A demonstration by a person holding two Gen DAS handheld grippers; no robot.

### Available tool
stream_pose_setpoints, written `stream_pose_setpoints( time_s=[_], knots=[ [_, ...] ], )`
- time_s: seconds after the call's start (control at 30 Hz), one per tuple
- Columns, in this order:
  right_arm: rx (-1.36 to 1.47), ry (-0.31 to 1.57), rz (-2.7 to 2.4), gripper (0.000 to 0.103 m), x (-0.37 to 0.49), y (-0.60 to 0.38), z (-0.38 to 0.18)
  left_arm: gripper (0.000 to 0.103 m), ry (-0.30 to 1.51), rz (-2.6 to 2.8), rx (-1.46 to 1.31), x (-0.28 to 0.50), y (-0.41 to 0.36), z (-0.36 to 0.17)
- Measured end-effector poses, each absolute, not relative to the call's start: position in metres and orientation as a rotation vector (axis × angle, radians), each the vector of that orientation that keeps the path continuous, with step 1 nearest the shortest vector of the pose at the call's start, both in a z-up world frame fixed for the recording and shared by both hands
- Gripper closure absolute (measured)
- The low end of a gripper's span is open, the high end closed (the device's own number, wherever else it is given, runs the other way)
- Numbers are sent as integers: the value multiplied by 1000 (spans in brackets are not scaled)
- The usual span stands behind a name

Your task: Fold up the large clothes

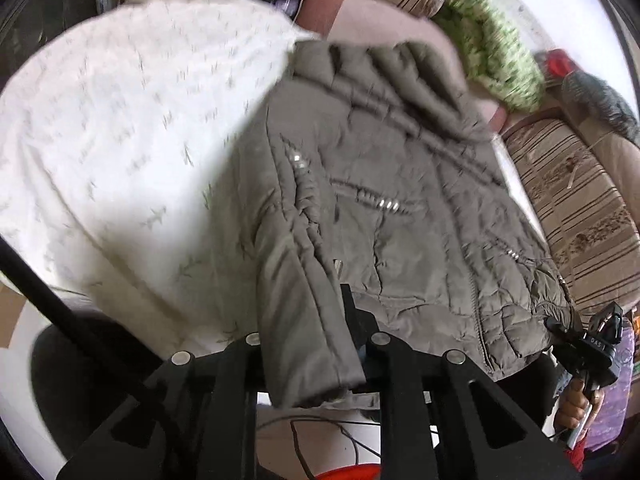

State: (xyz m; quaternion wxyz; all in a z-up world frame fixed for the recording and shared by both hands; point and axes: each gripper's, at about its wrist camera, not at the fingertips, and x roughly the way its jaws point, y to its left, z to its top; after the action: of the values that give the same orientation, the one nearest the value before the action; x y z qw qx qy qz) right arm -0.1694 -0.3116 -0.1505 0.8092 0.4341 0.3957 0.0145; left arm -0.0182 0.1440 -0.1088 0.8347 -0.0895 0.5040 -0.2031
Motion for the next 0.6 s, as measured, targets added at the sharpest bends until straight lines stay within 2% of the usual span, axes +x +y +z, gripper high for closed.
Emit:
stream_pose_setpoints(
  time_s=[0.13,0.27,0.43,0.6],
  knots=[
    [906,789,85,88,-189,-308,-121,86,1034,-451,-199,-37,156,-90],
    [850,791,110,88,-202,-297,-109,86,1040,-432,-186,-42,162,-95],
    [800,825,72,88,-191,-295,-106,86,1013,-419,-171,-25,156,-83],
    [711,771,52,88,-151,-300,-66,86,935,-404,-169,17,143,-48]
  ],
)
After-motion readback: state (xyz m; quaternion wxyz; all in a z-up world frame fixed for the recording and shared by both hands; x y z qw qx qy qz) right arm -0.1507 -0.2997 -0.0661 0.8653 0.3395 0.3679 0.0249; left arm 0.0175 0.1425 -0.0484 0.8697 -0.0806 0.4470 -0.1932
